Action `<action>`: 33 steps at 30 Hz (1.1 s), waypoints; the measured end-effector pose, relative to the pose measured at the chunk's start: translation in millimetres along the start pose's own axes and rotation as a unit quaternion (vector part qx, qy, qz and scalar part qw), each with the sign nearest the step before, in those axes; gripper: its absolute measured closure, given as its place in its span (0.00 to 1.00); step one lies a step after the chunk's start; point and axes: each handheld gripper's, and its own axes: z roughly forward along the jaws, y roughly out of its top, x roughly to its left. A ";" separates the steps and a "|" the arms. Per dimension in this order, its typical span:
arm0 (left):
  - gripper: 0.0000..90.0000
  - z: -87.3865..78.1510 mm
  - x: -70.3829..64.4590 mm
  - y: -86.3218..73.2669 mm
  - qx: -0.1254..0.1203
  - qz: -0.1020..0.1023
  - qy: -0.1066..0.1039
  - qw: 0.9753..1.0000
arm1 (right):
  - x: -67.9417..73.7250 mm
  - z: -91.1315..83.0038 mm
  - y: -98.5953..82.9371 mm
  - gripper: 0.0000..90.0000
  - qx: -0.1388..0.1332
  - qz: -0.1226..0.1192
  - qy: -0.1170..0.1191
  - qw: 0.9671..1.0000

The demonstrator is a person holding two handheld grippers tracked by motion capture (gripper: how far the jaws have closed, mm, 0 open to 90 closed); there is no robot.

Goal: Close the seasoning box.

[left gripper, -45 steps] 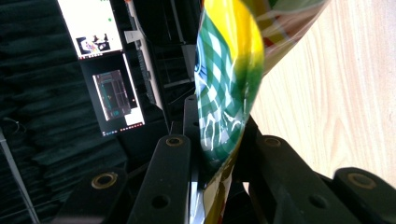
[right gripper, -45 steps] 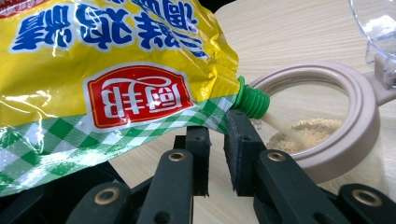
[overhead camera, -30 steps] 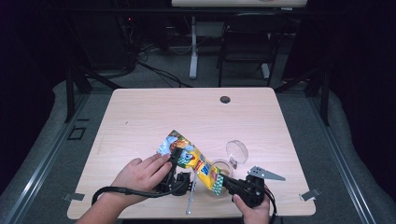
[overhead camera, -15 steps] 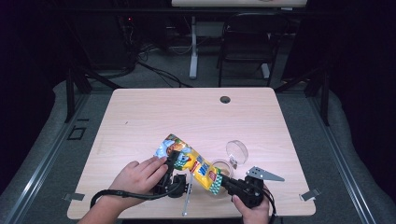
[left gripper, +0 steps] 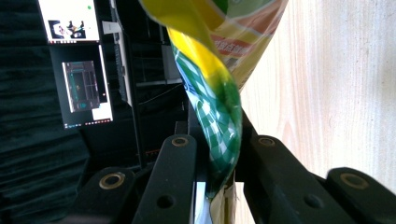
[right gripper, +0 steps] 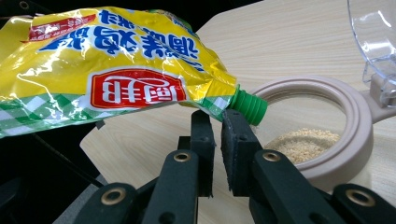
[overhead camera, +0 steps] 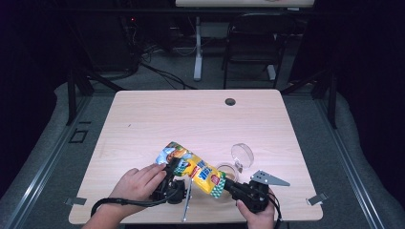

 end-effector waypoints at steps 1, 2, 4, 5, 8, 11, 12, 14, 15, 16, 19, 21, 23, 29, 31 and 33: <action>0.94 -0.4 0.2 0.0 0.004 -0.002 -0.006 1.000 | 0.0 -0.1 0.1 0.93 -0.001 0.000 0.000 1.000; 0.94 0.3 -0.9 -0.7 -0.002 -0.004 -0.001 1.000 | 0.0 -0.2 0.2 0.93 -0.002 0.000 0.001 1.000; 0.94 0.3 -2.3 -1.9 -0.002 -0.013 -0.006 1.000 | 0.0 -0.7 0.5 0.93 -0.001 -0.001 0.001 1.000; 0.94 0.5 -2.7 -2.6 -0.003 -0.014 -0.009 1.000 | 0.0 -1.1 0.6 0.92 -0.001 -0.001 0.001 1.000; 0.94 1.7 -6.3 -4.5 -0.006 -0.023 -0.014 1.000 | 0.1 -1.2 0.9 0.92 -0.003 -0.001 0.001 1.000; 0.94 2.9 -10.4 -6.5 -0.011 -0.039 -0.018 0.999 | 0.3 -1.0 0.9 0.92 -0.004 -0.002 0.001 1.000; 0.94 2.9 -11.0 -7.0 -0.011 -0.041 -0.020 0.999 | 0.5 -1.0 1.0 0.92 -0.005 -0.001 0.001 1.000; 0.94 3.5 -12.6 -8.3 -0.015 -0.050 -0.023 0.998 | 0.6 -1.0 1.3 0.92 -0.006 -0.002 0.000 1.000; 0.94 3.8 -13.5 -8.8 -0.017 -0.054 -0.023 0.998 | 0.7 -1.1 1.4 0.92 -0.007 -0.002 0.001 1.000; 0.94 3.7 -14.0 -9.2 -0.014 -0.057 -0.026 0.998 | 0.7 -1.1 1.4 0.92 -0.008 -0.002 0.001 1.000; 0.94 4.4 -16.6 -10.1 -0.015 -0.067 -0.029 0.997 | 1.0 -0.7 1.6 0.91 -0.008 -0.006 -0.001 1.000; 0.94 6.0 -19.4 -11.1 -0.023 -0.078 -0.029 0.996 | 0.7 -0.9 2.0 0.91 -0.007 -0.007 -0.001 1.000; 0.93 6.2 -20.9 -11.6 -0.019 -0.078 -0.035 0.996 | 0.5 -1.1 2.2 0.91 -0.009 -0.005 0.000 1.000; 0.93 7.9 -26.6 -14.0 -0.026 -0.101 -0.036 0.994 | 0.1 -0.6 2.3 0.91 -0.009 -0.008 0.000 1.000; 0.94 8.4 -27.3 -14.9 -0.027 -0.101 -0.038 0.994 | 0.6 -0.1 2.4 0.91 -0.009 -0.009 -0.003 1.000; 0.93 9.0 -28.6 -15.6 -0.029 -0.105 -0.039 0.993 | 1.0 0.0 2.8 0.91 -0.009 -0.014 -0.003 1.000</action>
